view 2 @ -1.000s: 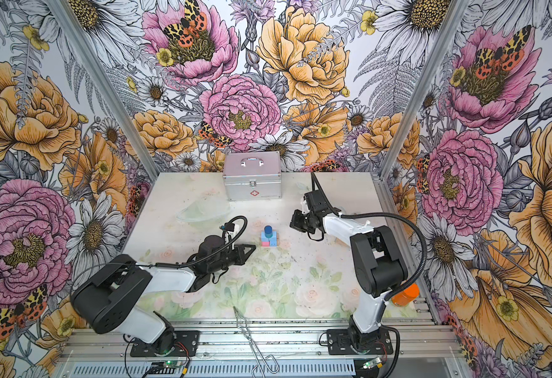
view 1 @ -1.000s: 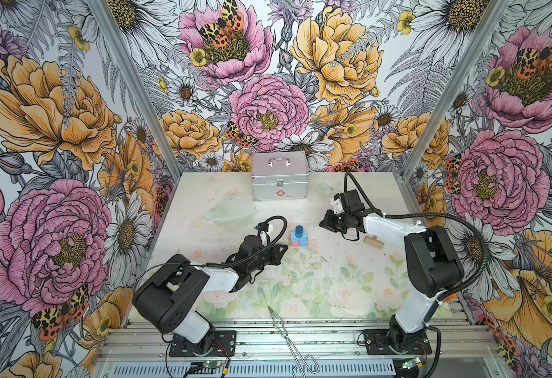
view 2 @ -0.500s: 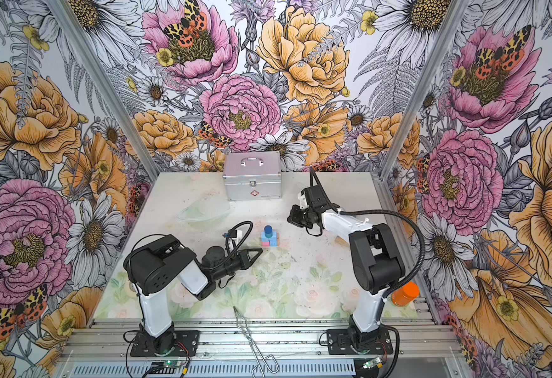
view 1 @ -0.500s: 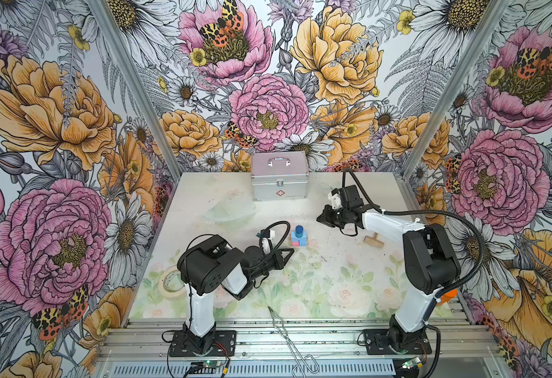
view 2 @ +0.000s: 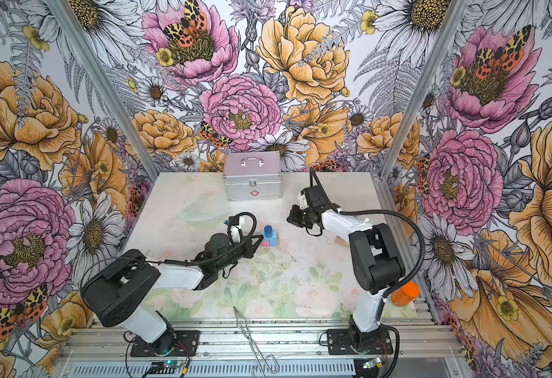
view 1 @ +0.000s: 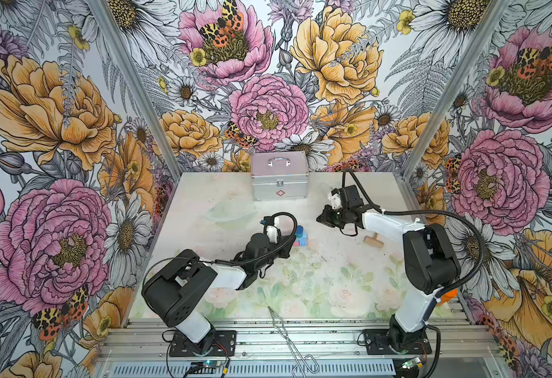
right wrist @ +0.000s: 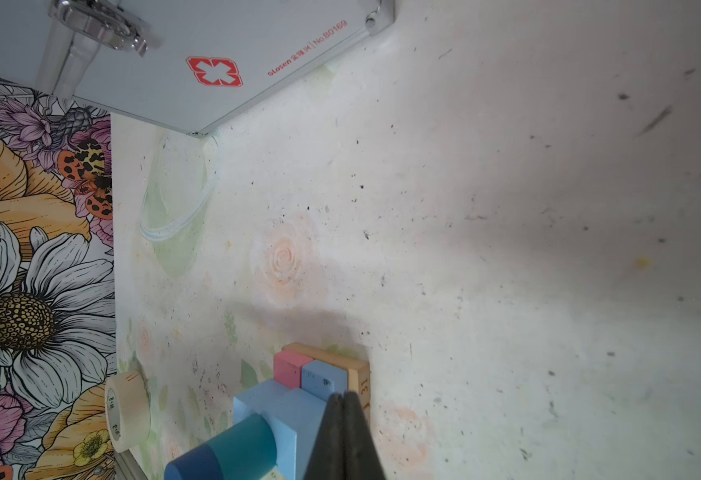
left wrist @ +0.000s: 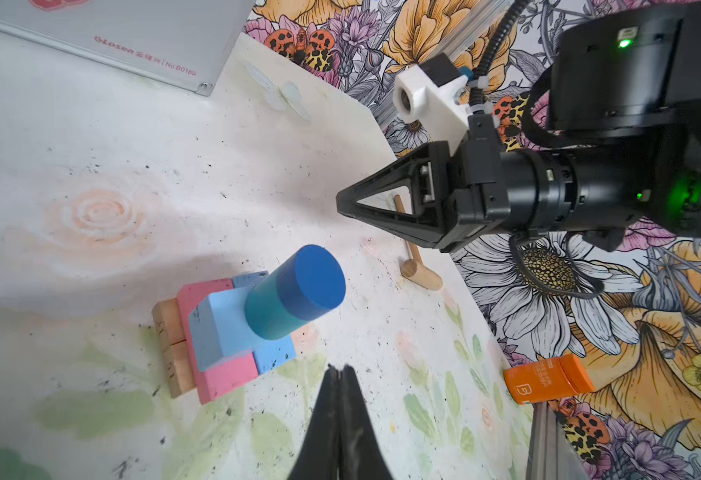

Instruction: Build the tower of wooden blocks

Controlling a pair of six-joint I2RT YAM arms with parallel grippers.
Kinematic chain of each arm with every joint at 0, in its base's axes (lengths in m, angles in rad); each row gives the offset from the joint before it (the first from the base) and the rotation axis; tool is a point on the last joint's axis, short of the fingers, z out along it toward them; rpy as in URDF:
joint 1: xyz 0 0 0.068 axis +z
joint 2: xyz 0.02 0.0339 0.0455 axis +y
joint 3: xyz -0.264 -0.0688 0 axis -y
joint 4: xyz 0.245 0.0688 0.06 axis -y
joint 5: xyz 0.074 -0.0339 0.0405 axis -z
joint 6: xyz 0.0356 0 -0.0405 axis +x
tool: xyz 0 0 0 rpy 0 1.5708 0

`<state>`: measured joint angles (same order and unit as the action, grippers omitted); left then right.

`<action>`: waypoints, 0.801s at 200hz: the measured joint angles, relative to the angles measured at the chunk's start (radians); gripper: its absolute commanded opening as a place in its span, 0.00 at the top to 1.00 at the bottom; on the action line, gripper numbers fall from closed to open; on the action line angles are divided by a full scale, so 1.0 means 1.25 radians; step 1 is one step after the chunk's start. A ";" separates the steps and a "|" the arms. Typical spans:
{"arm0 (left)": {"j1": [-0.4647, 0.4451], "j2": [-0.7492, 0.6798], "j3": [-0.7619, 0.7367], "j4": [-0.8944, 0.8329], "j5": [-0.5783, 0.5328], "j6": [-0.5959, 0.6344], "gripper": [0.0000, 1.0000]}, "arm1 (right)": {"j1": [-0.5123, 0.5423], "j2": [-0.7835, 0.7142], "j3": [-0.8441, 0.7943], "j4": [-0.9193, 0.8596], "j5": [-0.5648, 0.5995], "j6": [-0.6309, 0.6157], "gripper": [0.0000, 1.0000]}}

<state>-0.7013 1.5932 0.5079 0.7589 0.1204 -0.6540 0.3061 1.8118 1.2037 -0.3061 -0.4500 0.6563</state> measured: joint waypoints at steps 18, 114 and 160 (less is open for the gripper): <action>-0.002 0.007 0.000 -0.040 -0.003 0.006 1.00 | 0.000 0.000 0.000 0.000 0.000 0.000 1.00; -0.005 0.056 0.007 -0.090 -0.020 0.014 1.00 | -0.005 0.000 0.000 0.000 0.000 0.000 1.00; 0.005 0.084 0.039 -0.096 -0.019 0.023 1.00 | -0.005 0.000 0.000 0.000 0.000 0.000 1.00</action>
<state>-0.6952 1.6985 0.5568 0.6388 0.0963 -0.6254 0.2996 1.8118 1.2037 -0.3061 -0.4496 0.6563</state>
